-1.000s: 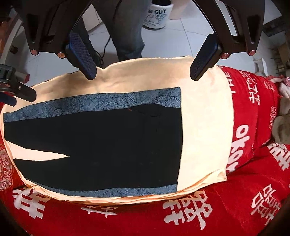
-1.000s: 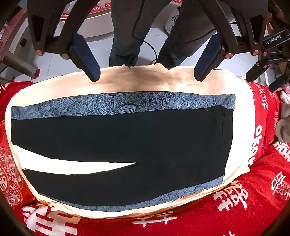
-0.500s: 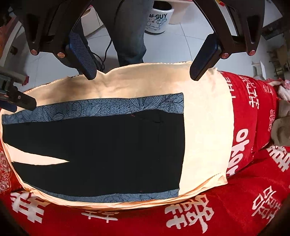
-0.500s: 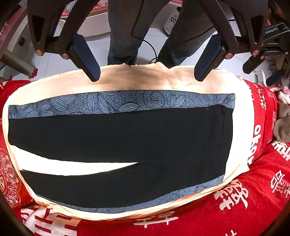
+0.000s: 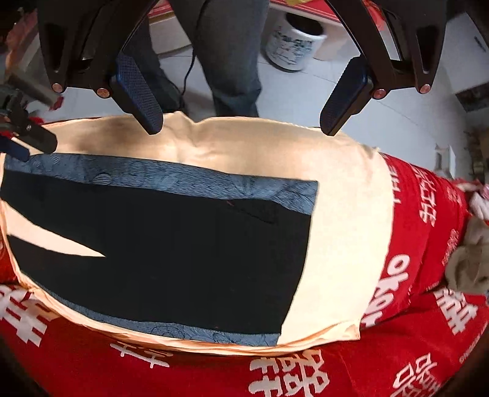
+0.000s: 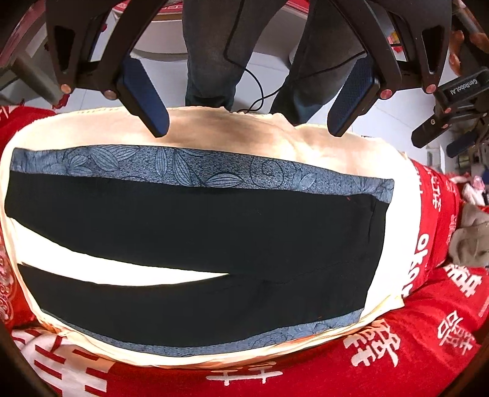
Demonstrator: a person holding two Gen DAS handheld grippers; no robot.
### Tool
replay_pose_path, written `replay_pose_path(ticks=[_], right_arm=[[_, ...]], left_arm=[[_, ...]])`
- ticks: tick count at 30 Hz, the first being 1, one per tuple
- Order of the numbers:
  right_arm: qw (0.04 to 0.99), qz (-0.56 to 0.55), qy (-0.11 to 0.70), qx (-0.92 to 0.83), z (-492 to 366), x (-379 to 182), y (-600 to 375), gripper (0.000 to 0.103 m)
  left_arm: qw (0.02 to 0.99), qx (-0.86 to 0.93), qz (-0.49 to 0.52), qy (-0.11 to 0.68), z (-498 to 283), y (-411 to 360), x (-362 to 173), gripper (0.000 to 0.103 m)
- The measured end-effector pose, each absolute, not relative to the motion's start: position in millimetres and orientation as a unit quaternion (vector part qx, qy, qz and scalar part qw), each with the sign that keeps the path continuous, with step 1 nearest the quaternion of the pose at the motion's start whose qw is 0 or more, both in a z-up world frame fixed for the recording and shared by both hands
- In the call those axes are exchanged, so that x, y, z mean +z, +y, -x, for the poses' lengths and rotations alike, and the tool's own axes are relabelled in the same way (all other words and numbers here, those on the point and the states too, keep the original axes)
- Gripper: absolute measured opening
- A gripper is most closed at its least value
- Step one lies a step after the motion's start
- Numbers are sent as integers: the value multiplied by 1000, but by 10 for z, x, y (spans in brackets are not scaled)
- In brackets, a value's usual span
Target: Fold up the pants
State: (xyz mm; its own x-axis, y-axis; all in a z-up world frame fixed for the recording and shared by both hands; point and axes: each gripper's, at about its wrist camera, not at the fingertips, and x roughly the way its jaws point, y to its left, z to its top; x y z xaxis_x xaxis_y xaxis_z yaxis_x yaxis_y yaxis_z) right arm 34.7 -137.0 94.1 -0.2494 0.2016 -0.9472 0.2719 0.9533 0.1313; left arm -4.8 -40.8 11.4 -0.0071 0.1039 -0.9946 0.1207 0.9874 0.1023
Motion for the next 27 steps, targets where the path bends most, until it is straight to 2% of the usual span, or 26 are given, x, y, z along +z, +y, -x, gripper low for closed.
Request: replay_pose_path(ticks=[4, 10, 21, 25, 27], right_arm=[[595, -181, 783, 1, -328, 896, -1465, 103], [582, -324, 743, 56, -207, 725, -1596, 103], [531, -468, 705, 50, 190, -195, -1276, 103], [529, -490, 690, 59, 256, -554, -1104, 99], [536, -490, 685, 52, 295, -716, -1101, 93]], left_arm=[[701, 8, -71, 710, 94, -443, 23, 103], [697, -18, -42, 715, 70, -333, -174, 103], [710, -51, 56, 700, -61, 258, -796, 103], [718, -69, 103, 685, -91, 410, -1033, 103], [718, -76, 109, 683, -100, 433, -1130, 103]])
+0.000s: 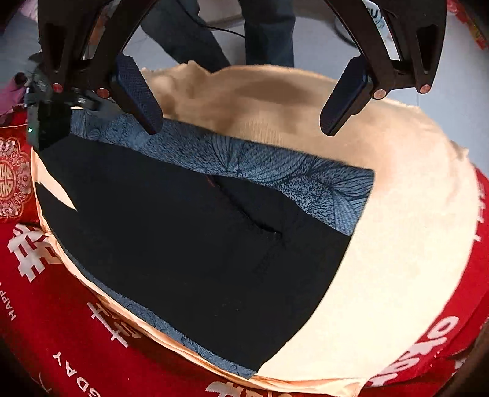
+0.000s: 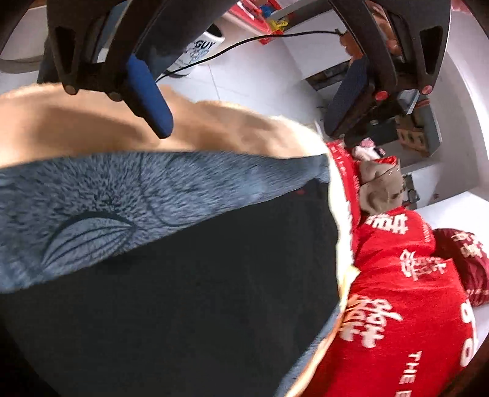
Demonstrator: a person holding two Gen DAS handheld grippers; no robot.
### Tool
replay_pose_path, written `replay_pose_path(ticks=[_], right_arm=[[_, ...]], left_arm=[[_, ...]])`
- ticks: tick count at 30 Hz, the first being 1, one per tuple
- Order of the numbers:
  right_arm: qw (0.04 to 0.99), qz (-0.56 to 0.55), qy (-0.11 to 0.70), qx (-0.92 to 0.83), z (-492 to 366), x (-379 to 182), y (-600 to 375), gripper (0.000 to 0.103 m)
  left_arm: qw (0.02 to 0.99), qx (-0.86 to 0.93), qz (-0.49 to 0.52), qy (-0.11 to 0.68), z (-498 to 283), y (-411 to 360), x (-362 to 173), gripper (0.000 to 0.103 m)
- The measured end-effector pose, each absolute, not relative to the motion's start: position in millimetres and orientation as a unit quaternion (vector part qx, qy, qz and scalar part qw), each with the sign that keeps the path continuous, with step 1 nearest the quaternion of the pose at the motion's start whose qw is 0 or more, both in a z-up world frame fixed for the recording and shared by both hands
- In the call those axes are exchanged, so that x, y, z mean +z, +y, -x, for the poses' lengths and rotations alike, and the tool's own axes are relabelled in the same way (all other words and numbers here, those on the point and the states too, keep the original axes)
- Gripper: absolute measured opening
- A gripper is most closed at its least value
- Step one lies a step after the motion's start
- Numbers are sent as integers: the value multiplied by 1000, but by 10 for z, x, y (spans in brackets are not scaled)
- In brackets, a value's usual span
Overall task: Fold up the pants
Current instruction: 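Lower both grippers onto the grey-trimmed leg edge and close on it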
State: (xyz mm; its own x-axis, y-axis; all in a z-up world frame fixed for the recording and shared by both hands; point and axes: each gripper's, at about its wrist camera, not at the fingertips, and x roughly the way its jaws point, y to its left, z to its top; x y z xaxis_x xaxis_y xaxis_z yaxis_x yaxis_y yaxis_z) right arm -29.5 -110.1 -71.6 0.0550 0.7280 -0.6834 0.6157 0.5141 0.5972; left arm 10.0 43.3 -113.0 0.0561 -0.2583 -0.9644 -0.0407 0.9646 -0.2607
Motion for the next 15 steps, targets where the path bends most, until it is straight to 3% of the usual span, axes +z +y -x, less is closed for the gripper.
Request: replay_pose_path(ticks=[1, 8, 9, 11, 12, 13, 15], right_arm=[[539, -493, 681, 48, 321, -778, -1110, 85], [558, -549, 619, 60, 340, -891, -1199, 79], [555, -564, 608, 56, 326, -899, -1219, 72], [539, -599, 589, 52, 324, -919, -1259, 41], [531, -617, 579, 58, 321, -910, -1255, 14], [527, -632, 564, 68, 294, -856, -1230, 10], [538, -632, 550, 92, 266, -678, -1226, 9]], left_arm=[[717, -79, 113, 683, -100, 438, -1182, 103], [710, -100, 169, 677, -69, 531, -1362, 103], [707, -101, 177, 677, -46, 544, -1375, 103], [701, -101, 208, 675, -27, 563, -1385, 103], [695, -103, 233, 672, -32, 564, -1384, 103], [690, -106, 256, 668, -41, 568, -1384, 103], [682, -104, 293, 662, -70, 578, -1404, 103]])
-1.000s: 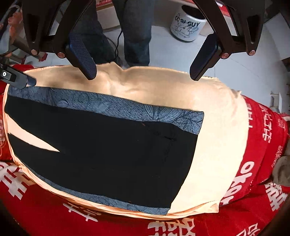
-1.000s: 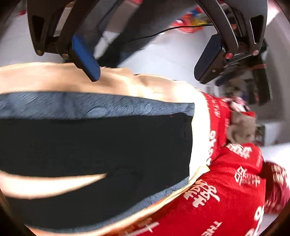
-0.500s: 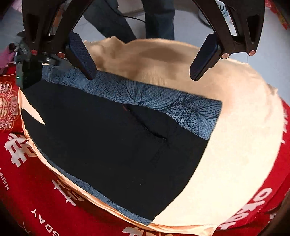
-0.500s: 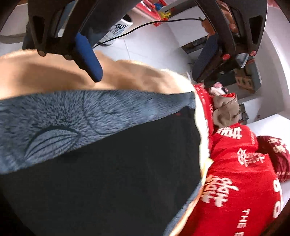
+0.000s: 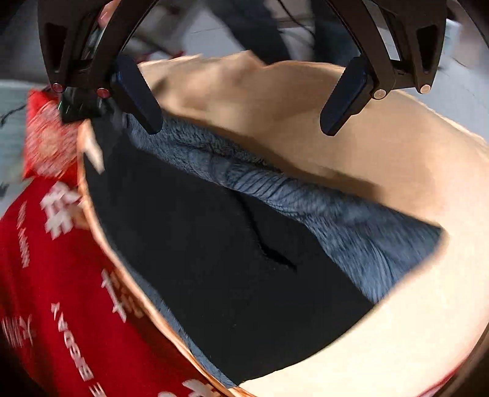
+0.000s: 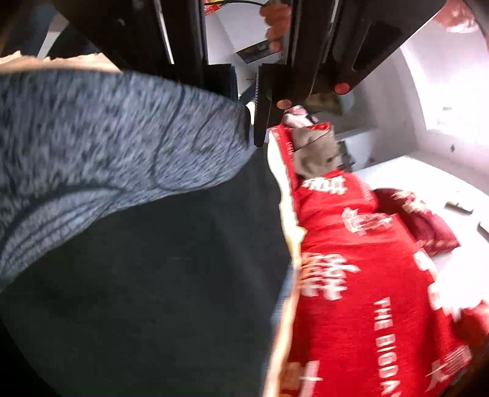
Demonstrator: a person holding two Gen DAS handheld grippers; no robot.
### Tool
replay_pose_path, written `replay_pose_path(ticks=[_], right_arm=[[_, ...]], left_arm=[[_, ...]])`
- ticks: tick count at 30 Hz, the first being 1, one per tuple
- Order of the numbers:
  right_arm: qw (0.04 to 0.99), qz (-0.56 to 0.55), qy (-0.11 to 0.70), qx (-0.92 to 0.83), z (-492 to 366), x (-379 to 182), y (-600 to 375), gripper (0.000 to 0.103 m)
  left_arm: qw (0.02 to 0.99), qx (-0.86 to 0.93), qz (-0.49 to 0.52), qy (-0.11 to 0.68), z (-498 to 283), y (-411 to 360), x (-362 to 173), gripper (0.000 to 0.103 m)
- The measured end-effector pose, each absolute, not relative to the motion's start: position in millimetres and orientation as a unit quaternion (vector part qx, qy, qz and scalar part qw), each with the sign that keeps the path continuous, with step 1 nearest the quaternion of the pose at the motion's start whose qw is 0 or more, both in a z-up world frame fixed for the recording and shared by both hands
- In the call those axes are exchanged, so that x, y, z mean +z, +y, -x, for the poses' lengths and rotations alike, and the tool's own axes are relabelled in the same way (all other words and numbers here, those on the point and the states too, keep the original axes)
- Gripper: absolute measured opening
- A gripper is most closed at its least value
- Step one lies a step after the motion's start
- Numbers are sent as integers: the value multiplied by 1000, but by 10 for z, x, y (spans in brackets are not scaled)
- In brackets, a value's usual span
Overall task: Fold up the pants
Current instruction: 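Lower both grippers onto the grey-trimmed leg edge and close on it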
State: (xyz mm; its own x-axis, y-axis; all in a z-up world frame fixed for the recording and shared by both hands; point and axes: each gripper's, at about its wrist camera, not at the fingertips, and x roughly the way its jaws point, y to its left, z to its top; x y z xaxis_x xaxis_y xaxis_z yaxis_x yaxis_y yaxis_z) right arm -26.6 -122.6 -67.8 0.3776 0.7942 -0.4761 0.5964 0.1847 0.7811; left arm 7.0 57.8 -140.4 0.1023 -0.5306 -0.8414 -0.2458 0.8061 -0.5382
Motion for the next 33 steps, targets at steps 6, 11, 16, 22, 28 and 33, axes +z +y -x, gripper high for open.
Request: replay_pose_path(ticks=[6, 11, 16, 22, 28, 33], right_arm=[[543, -621, 552, 120, 232, -443, -1236, 9], [540, -597, 582, 114, 346, -482, -1262, 13], [531, -602, 593, 58, 596, -763, -1439, 13], [542, -626, 561, -13, 875, -872, -1670, 26], [527, -682, 503, -66, 1049, -871, -1954, 4], [556, -619, 554, -25, 604, -364, -2093, 5]], left_arm=[[688, -57, 329, 644, -350, 576, -1493, 98], [705, -53, 265, 655, -504, 581, -1533, 37], [703, -87, 253, 659, -484, 635, -1522, 37], [697, -101, 233, 670, -517, 616, -1530, 37], [699, -86, 208, 679, -512, 640, -1525, 37], [720, -84, 200, 659, -631, 610, -1089, 37]])
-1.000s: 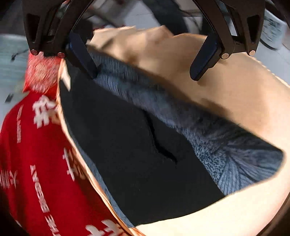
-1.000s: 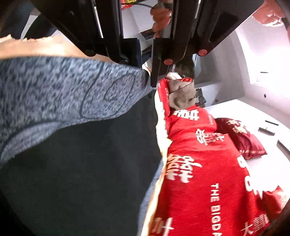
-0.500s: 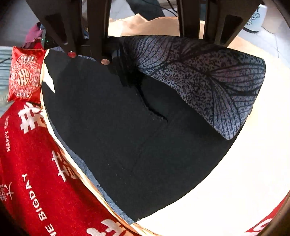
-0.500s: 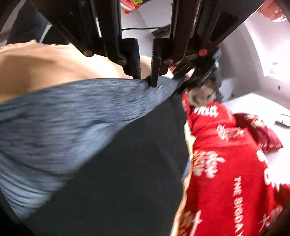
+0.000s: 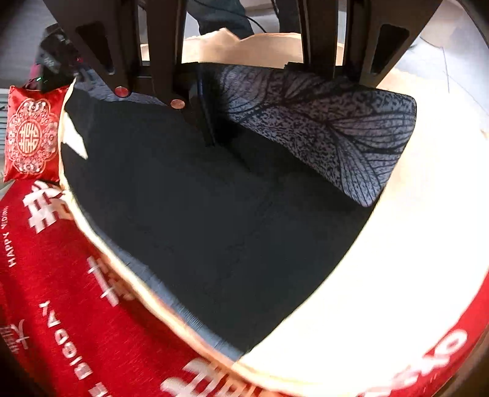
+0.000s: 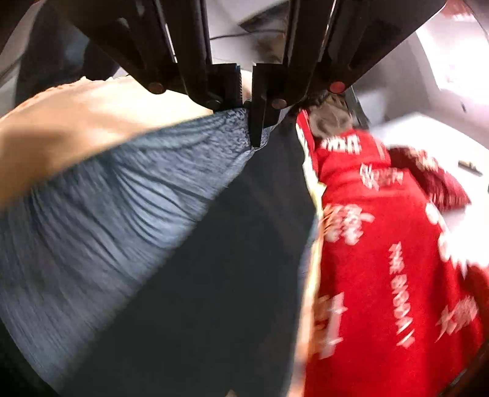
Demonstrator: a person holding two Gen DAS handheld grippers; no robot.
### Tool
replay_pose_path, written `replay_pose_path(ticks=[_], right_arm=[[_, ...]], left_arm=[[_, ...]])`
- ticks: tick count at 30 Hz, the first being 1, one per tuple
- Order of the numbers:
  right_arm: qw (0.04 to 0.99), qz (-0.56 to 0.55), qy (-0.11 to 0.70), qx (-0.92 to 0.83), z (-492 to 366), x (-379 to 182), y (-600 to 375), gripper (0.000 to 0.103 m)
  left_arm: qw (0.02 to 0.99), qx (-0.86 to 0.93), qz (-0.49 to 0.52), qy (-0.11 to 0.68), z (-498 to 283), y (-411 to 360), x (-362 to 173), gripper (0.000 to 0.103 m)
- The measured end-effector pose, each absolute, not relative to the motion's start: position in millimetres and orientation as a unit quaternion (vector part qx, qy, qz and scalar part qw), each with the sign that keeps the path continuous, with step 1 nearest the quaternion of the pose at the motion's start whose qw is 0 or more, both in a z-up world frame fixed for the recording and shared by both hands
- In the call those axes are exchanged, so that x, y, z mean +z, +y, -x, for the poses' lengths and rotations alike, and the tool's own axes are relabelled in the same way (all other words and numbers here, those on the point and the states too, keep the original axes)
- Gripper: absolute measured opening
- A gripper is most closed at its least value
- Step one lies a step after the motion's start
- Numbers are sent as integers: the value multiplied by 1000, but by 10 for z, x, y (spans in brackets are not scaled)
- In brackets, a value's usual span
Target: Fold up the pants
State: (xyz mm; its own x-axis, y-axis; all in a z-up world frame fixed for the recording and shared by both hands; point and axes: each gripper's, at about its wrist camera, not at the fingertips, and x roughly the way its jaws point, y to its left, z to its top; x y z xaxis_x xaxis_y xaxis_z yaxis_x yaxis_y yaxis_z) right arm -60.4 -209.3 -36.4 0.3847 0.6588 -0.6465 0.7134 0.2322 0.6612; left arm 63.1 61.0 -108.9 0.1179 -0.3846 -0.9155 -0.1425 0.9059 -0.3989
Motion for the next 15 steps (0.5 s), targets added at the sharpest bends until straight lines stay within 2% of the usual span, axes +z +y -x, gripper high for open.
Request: replay_pose_path(ticks=[4, 8, 11, 12, 13, 15], right_arm=[[584, -578, 569, 31, -65, 7, -2287, 5], [601, -536, 589, 64, -874, 70, -2475, 5], [603, -510, 609, 71, -1396, -115, -2673, 5], [601, -510, 611, 71, -1492, -201, -2751, 5], [597, -509, 616, 72, -1645, -314, -2814, 5], [592, -491, 635, 72, -1954, -599, -2886, 7]], left_arm=[[748, -89, 186, 631, -1013, 422, -676, 37], [771, -100, 178, 603, -1582, 209, -492, 37], [790, -99, 160, 583, -2036, 36, -545, 37], [795, -96, 150, 580, -2169, -19, -613, 39], [800, -88, 140, 577, -2312, -79, -710, 46], [802, -72, 134, 577, -2559, -150, -954, 48]])
